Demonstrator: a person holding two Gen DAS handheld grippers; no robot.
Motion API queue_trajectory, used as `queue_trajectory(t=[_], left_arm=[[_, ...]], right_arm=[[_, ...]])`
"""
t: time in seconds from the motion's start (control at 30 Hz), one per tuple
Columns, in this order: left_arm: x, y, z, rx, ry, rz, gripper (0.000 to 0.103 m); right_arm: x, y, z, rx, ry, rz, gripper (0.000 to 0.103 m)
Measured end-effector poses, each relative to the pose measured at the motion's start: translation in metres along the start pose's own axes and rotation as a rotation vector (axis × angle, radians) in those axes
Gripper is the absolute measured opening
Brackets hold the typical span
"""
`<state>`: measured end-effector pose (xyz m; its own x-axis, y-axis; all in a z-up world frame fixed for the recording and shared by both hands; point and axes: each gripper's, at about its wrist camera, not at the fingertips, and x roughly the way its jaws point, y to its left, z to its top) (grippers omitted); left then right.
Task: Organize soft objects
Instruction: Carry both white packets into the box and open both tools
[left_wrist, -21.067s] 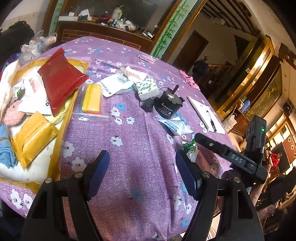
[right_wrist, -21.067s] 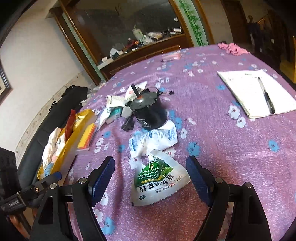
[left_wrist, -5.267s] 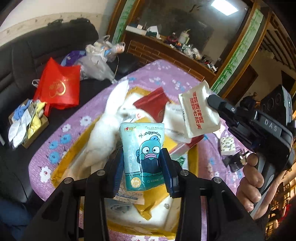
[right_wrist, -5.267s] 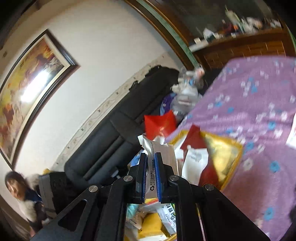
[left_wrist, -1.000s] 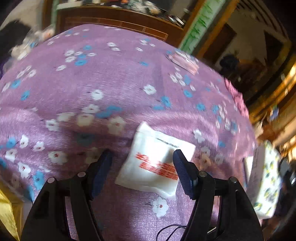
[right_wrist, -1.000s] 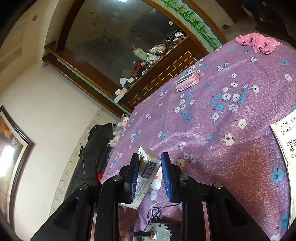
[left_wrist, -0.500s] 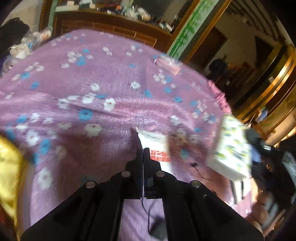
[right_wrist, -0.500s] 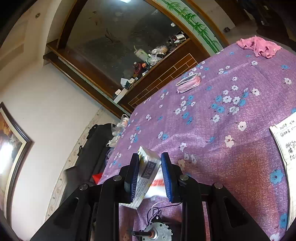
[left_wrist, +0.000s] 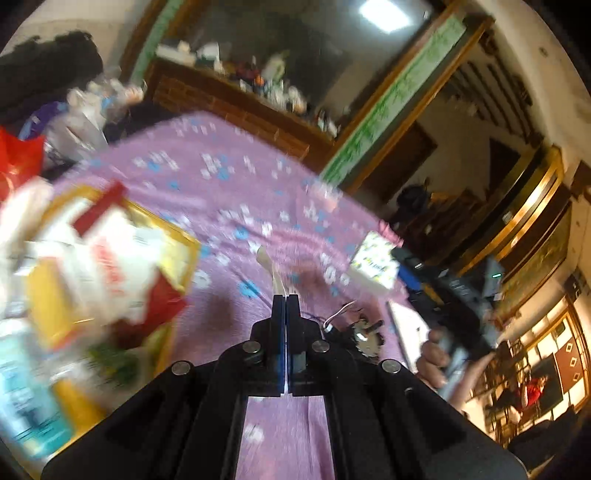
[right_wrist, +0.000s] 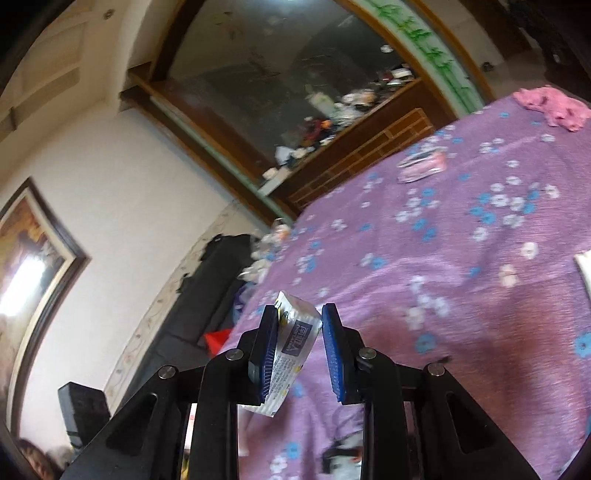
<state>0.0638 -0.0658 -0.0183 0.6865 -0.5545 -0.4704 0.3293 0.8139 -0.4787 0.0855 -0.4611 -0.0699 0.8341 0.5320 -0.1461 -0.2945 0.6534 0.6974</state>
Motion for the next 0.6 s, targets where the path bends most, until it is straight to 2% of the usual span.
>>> queue_trajectory(t=[0.07, 0.2, 0.3, 0.5, 0.6], left_arm=[[-0.033, 0.010, -0.001, -0.013, -0.048, -0.010, 0.000], [-0.080, 0.040, 0.002, -0.013, -0.126, 0.036, 0.000], [-0.091, 0.071, 0.005, -0.045, -0.149, 0.088, 0.000], [-0.100, 0.125, -0.001, -0.154, -0.163, 0.085, 0.000], [-0.102, 0.148, -0.005, -0.207, -0.160, 0.090, 0.000]], right_arm=[[0.003, 0.014, -0.007, -0.045, 0.011, 0.021, 0.024], [0.013, 0.038, -0.023, -0.108, 0.052, 0.074, 0.024], [0.021, 0.066, -0.038, -0.132, 0.103, 0.131, 0.024], [0.052, 0.141, -0.069, -0.225, 0.197, 0.216, 0.024], [0.080, 0.171, -0.079, -0.259, 0.241, 0.208, 0.024]])
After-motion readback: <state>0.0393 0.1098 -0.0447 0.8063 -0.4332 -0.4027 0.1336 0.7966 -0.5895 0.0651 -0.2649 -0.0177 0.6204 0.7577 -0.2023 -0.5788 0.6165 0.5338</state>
